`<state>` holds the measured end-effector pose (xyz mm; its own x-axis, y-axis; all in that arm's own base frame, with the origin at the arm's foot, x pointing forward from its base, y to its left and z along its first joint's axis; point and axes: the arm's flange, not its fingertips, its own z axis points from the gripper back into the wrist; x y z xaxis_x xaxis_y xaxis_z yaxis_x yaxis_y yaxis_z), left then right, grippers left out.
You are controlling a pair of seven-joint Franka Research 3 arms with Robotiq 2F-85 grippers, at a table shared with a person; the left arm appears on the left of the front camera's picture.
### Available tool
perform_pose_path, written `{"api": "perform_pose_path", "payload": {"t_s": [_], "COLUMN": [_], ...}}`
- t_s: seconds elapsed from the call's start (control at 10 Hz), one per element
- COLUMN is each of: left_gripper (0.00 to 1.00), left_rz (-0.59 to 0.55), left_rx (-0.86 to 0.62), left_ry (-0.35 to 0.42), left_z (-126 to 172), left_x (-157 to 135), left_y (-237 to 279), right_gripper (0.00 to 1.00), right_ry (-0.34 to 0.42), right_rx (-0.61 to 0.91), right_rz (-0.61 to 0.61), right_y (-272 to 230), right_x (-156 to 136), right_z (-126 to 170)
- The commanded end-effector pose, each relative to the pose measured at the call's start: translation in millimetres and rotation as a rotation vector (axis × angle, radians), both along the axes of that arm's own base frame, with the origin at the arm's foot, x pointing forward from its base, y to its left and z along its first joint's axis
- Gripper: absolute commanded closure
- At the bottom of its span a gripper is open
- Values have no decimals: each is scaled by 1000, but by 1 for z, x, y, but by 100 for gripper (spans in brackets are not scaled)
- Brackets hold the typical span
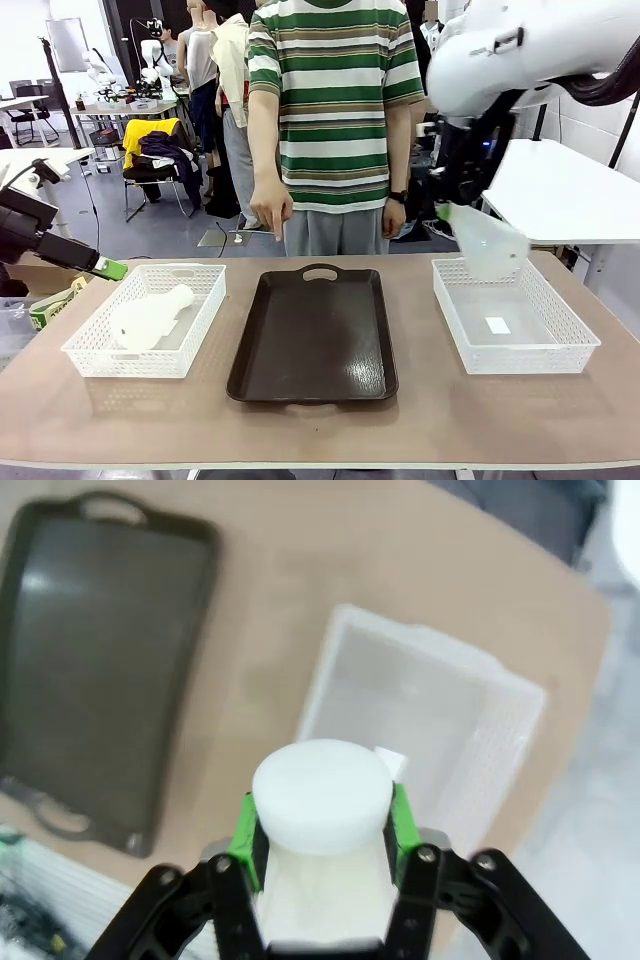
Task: Prepare the laboratory tools.
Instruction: While moving the picked Big flask to the Handle tray indicated by the person, stop as directed by the person.
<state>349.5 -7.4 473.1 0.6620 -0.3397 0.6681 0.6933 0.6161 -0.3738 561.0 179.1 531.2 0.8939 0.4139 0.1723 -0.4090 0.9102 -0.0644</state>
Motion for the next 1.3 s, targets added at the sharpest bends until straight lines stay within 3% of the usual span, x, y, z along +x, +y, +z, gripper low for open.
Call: {"api": "perform_pose_path", "payload": {"t_s": [0.0, 0.3, 0.6, 0.8, 1.1, 1.2], "left_gripper": [0, 0, 0, 0, 0, 0], "left_rz": [-14, -14, -14, -14, -14, -14], "left_rx": [-20, -20, -20, -20, -20, -20], "left_ry": [-15, -15, -15, -15, -15, -15], "left_z": [-2, -2, -2, -2, -2, -2], "left_x": [1, 1, 1, 1, 1, 1], "left_y": [2, 2, 2, 2, 2, 2], "right_gripper": [100, 100, 100, 100, 100, 100], "right_ry": [-3, 15, 88, 141, 128, 142], "right_rx": [23, 67, 68, 45, 49, 61], "right_rz": [136, 292, 343, 352, 338, 353], "right_y": [38, 116, 172, 189, 185, 190], "right_x": [5, 4, 18, 21, 23, 18], "right_z": [0, -5, -44, -64, -62, -81]}}
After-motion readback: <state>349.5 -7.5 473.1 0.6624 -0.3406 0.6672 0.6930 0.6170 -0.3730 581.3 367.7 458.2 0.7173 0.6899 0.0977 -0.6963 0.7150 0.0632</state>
